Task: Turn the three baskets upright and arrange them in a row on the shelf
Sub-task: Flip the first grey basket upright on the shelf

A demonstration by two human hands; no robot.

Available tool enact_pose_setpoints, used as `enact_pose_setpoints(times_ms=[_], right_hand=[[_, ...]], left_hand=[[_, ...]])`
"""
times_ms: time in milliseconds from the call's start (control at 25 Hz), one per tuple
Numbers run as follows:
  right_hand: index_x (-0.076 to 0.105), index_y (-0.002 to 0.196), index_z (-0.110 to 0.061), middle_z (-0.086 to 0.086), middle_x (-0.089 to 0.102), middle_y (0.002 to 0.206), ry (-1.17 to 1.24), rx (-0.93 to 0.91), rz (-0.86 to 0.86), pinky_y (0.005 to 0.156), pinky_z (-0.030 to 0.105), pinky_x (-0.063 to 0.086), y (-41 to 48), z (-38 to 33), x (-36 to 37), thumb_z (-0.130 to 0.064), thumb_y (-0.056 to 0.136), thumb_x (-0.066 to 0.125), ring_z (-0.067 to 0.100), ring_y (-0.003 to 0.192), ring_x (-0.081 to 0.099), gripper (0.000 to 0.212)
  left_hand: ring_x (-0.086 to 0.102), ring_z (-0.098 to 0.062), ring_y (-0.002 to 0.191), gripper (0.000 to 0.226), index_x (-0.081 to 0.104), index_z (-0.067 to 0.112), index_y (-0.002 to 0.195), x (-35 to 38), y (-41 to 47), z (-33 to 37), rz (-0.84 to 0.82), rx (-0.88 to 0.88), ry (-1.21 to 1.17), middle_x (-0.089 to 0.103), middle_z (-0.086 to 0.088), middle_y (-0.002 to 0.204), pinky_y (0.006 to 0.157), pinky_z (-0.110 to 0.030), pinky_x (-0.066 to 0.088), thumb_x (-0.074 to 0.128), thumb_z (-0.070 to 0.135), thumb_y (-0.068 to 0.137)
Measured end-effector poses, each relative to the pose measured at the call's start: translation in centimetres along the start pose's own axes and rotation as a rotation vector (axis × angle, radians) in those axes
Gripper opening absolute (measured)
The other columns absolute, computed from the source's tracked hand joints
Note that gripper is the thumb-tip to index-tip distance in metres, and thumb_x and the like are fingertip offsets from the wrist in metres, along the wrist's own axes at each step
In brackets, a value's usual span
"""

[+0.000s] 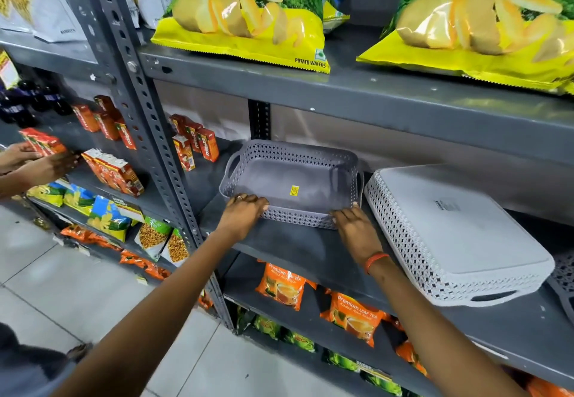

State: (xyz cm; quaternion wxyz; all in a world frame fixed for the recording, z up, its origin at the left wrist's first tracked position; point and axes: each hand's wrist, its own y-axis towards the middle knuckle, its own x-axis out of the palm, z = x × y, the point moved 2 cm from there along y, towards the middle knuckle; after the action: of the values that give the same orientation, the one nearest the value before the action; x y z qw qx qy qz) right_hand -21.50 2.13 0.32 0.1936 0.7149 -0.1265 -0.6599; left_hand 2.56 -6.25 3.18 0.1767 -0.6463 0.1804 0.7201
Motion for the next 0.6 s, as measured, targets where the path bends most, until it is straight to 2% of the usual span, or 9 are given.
enact_pose_setpoints(times_ms=[80,200,600], right_hand=[[0.069,0.098,-0.011,0.006,0.075,0.085,0.007,-0.05,-0.006,0.089,0.034,0.048,-1.3,-1.9,-0.2,-0.001,0.07,0.075,0.027,0.079,0.068,0.03],[0.068,0.101,-0.013,0.005,0.074,0.083,-0.001,-0.045,-0.031,0.076,0.03,0.056,-2.8,-5.2,-0.9,0.001,0.062,0.078,0.026,0.076,0.067,0.043],[0.069,0.097,-0.016,0.003,0.073,0.082,-0.014,-0.011,-0.013,0.074,0.029,0.056,-3.9,-7.6,-1.5,-0.001,0.059,0.08,0.024,0.074,0.067,0.043]], left_hand=[[0.046,-0.032,0.12,0.03,0.049,0.016,0.123,-0.1,-1.3,-1.7,0.007,0.009,0.058,0.056,-0.012,0.128,0.101,-0.042,0.036,0.033,0.023,0.099],[0.044,-0.032,0.122,0.032,0.047,0.017,0.127,-0.2,-2.8,-3.5,-0.005,0.041,0.097,0.054,-0.011,0.13,0.102,-0.043,0.037,0.033,0.022,0.098],[0.044,-0.033,0.12,0.032,0.048,0.017,0.127,-0.6,-4.8,-4.3,0.04,0.095,0.075,0.054,-0.012,0.129,0.1,-0.042,0.039,0.037,0.015,0.096]])
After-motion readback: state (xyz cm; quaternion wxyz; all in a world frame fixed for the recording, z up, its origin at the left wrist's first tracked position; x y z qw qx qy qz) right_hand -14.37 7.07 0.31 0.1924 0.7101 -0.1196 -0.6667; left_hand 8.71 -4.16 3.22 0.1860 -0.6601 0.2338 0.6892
